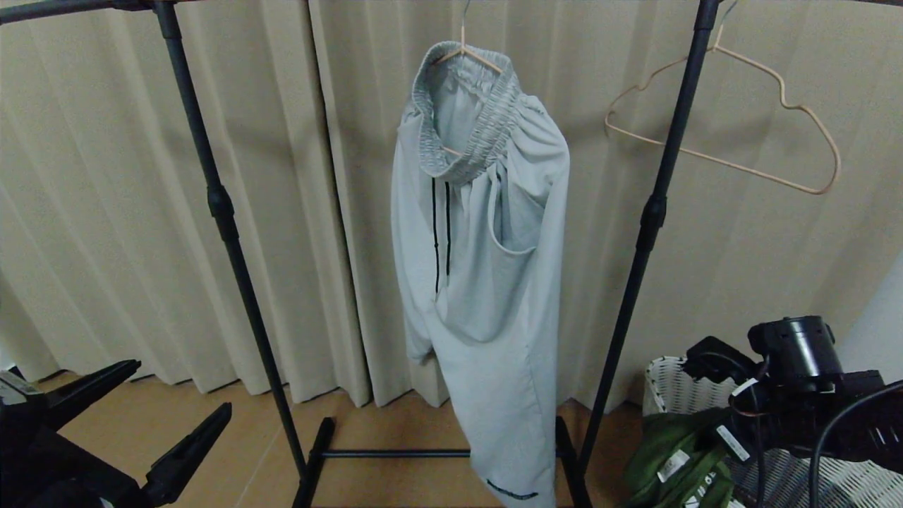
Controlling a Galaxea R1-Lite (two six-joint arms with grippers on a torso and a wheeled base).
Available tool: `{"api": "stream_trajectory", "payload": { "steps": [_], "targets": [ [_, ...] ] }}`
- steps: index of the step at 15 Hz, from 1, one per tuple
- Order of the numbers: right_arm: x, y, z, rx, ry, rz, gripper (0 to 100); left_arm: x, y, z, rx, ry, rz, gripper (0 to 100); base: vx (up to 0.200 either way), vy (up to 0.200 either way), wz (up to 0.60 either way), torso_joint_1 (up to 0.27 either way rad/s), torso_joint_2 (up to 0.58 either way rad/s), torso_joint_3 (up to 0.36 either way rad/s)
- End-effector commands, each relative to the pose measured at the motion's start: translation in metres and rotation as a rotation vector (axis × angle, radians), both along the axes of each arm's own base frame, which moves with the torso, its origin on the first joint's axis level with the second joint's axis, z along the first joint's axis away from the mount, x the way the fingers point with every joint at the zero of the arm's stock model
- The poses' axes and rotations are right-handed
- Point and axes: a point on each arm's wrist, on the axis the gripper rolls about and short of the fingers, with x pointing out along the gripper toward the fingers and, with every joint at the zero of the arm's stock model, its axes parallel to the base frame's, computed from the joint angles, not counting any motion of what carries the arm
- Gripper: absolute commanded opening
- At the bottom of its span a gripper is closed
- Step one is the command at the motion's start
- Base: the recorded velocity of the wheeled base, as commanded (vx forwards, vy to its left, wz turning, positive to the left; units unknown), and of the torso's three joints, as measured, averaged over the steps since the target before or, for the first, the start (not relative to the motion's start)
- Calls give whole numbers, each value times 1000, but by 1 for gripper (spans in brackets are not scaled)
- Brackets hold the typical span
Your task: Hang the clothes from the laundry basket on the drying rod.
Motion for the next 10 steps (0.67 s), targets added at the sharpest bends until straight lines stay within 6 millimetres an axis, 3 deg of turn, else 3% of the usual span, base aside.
{"api": "stream_trajectory", "payload": {
  "steps": [1,5,8,10],
  "targets": [
    [-24,24,51,102,-205,157,0,-2,-10,-1,-4,9,-117,100,0,0,0,0,0,0],
    [-52,63,87,242,-348,413,0,12,-31,11,1,1,-322,100,0,0,0,0,0,0],
    [-56,79,115,358,-438,530,0,18,-57,16,-1,15,-512,100,0,0,0,0,0,0],
    [-54,83,126,393,-471,568,0,27,-81,8,20,85,-595,100,0,0,0,0,0,0]
  ]
}}
